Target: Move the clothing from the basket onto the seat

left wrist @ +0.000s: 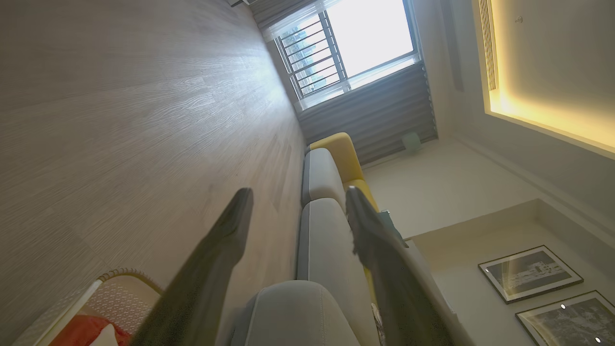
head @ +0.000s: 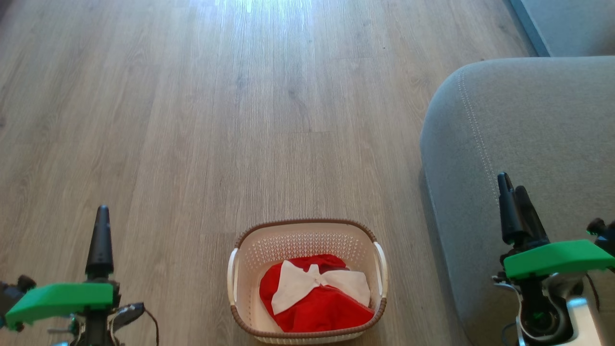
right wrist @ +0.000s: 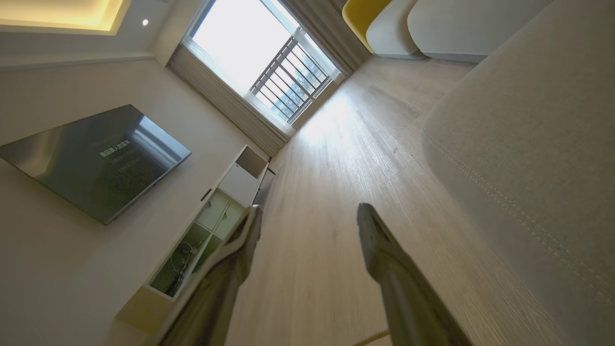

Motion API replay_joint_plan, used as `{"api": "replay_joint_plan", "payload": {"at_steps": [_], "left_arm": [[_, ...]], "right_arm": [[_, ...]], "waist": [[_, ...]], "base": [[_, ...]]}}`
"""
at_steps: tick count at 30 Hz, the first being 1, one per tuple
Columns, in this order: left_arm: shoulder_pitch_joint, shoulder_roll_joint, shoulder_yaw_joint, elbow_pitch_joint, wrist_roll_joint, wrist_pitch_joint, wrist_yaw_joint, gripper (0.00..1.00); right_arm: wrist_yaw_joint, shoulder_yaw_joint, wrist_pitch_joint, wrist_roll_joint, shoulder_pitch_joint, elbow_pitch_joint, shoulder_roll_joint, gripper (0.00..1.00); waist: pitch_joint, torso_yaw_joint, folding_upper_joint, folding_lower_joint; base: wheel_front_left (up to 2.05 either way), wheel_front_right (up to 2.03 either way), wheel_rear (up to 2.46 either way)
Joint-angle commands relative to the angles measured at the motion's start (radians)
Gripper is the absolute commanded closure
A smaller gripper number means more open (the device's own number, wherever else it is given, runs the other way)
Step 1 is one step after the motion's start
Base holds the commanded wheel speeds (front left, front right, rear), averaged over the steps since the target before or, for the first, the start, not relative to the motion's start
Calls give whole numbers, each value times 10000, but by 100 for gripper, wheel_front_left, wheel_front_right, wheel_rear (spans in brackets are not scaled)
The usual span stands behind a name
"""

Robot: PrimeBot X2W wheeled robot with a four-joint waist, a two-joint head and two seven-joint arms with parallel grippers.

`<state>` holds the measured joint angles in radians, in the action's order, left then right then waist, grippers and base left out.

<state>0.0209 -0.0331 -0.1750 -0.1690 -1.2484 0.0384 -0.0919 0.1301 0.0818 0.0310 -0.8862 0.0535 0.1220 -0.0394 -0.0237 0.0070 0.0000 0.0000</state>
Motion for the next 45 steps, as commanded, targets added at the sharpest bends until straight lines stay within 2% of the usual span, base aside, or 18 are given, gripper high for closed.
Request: {"api": "replay_joint_plan", "payload": {"at_steps": [1,5,10,19,29,33,37,45], "left_arm": [[494,-97,-9,626,434,135,82,0],[425,-100,283,980,938,223,220,0],[416,-106,603,1673,2083,369,657,0],[446,-115,1671,2549,4380,632,1793,0],[421,-125,2664,2749,6304,925,2077,0],[440,-136,3004,2761,7427,1042,2530,0],[476,-388,3545,2719,8187,1159,3015,0],[567,-958,4848,2305,9177,1392,4092,0]], "right_arm": [[4,-193,175,554,631,-536,-77,0],[4,-237,264,1005,644,-682,-78,0],[4,-415,413,1862,667,-947,-80,0],[4,-675,680,3235,685,-1292,-84,0],[5,-811,978,4182,592,-1075,-89,0],[5,-1015,1097,4207,566,-766,-90,0],[5,-1063,1216,4591,563,-490,-92,0],[5,-1180,1453,5235,568,132,-96,0]], "waist": [[-8,7,0,0],[-25,10,0,0],[-28,-19,0,0],[-39,-79,0,0],[-52,-163,0,0],[-73,-194,0,0],[-92,-223,0,0],[-153,-268,0,0]], "base": [[0,0,0],[0,0,0],[0,0,0],[0,0,0],[0,0,0],[0,0,0],[0,0,0],[0,0,0]]}}
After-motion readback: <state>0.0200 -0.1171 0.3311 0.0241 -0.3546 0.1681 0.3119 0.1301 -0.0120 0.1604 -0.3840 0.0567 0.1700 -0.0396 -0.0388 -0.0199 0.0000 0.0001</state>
